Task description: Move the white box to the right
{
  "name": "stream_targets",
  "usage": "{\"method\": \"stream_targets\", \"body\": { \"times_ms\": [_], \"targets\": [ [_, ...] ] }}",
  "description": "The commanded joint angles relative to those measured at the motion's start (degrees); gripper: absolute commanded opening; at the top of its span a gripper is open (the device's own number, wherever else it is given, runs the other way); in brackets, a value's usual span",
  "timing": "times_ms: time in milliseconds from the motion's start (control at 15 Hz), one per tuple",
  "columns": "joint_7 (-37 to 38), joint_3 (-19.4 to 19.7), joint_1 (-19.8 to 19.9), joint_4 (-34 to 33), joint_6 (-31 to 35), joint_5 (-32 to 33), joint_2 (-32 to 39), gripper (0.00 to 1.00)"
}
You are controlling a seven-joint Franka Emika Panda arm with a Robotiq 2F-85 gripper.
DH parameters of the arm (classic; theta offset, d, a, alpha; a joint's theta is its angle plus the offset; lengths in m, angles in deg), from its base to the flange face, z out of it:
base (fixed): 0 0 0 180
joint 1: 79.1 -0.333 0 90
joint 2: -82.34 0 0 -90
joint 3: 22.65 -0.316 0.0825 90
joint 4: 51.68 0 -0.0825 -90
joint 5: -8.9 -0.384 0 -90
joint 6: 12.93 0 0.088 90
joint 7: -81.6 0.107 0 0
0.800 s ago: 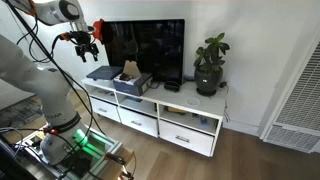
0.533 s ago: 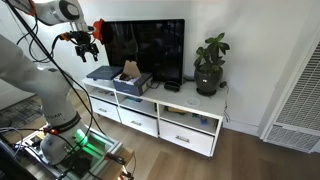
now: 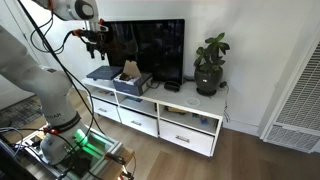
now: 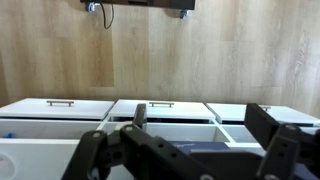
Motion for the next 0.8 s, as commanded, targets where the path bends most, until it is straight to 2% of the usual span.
{"method": "stream_targets", "body": {
  "times_ms": [0,267,533,667,733],
  "targets": [
    [-0.2,4.9,3.5,-8.6,-0.7,-3.7,11.1,1.0],
    [2.3,8.5,6.3,-16.3,-0.9,-8.9,21.8,1.0],
    [6.8,10.4,8.0,-21.8,2.1,-14.8,30.4,1.0],
    [10.0,10.7,8.1,-23.4,3.9,-18.1,33.0,1.0],
    [6.8,10.7,7.9,-20.4,3.7,-14.9,30.3,1.0]
  ]
}}
